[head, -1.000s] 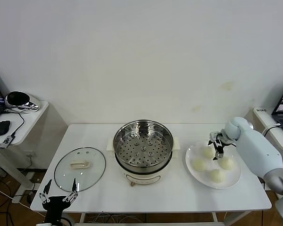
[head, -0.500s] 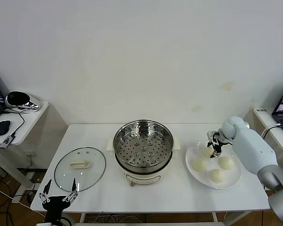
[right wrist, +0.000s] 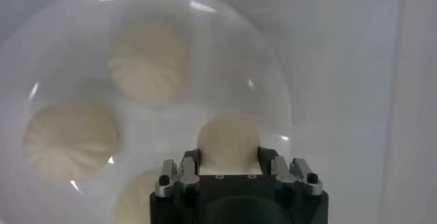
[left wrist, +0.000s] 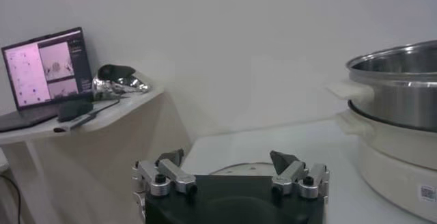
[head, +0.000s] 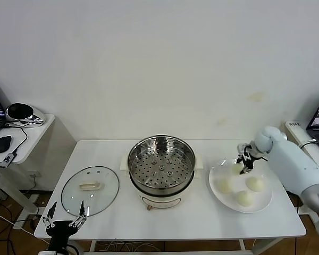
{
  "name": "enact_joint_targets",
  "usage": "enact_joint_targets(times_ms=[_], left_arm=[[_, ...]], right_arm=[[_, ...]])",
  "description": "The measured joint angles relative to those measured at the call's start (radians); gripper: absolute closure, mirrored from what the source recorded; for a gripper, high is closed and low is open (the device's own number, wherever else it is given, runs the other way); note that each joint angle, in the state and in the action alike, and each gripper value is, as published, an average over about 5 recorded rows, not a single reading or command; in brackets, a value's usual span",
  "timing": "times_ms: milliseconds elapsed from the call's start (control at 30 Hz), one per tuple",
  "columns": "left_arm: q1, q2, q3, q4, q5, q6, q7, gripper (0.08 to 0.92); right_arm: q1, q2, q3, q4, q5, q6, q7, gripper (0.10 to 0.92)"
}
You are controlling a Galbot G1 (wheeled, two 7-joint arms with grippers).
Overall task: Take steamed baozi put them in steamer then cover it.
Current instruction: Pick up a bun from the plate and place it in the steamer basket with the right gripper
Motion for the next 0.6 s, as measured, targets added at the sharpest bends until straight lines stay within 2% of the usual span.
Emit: enact_joint_targets(times_ms=[300,600], left_arm=[[-0.010,0.020,0.002,-0.005,-0.034,-0.002,0.005,0.177],[-0.025,0.024,-0.006,0.001,-0.054,-0.007,0.001,0.177]], right_arm=[[0.228,-0.043,-0.201,0.177,0.256,-0.030,0.015,0.474],[0.439,0.055,-0.404,0.236,0.448,-0.016,0.052,0.466]])
